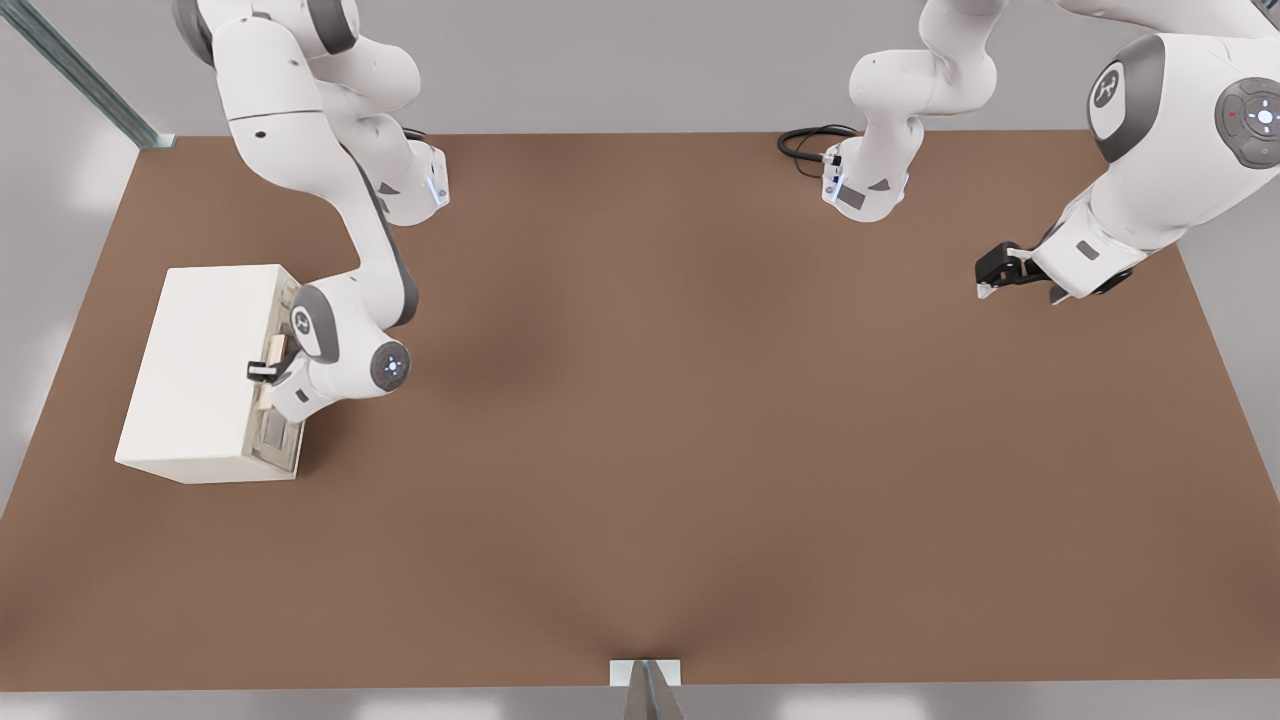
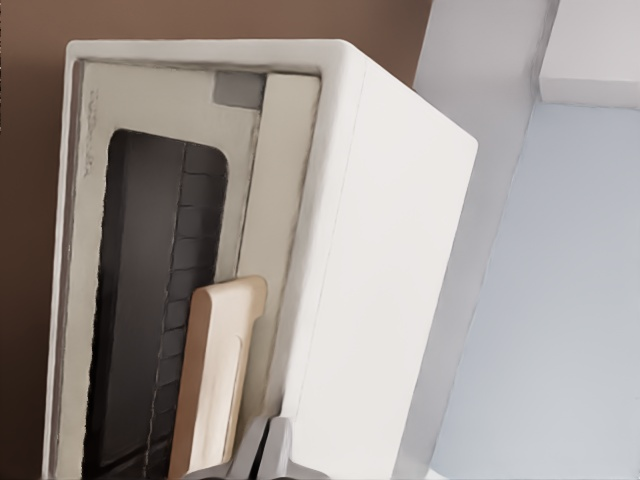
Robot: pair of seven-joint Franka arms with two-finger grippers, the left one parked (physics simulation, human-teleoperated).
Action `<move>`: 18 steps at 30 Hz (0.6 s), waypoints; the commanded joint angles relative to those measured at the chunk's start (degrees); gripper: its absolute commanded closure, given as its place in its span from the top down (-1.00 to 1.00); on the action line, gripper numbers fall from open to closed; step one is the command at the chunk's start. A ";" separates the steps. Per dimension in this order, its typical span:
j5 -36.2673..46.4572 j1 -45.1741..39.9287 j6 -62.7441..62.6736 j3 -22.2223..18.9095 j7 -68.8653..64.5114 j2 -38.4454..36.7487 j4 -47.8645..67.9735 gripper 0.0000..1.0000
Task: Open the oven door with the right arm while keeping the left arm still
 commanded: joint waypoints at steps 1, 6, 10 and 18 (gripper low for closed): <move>-1.05 0.05 0.34 -0.02 1.79 0.25 -0.04 -0.57; -1.22 0.14 0.34 -0.02 2.23 0.95 -0.39 -0.57; -1.22 0.23 0.34 0.07 2.23 1.04 -0.48 -0.57; -1.22 0.23 0.34 0.24 2.23 1.39 -0.91 -0.57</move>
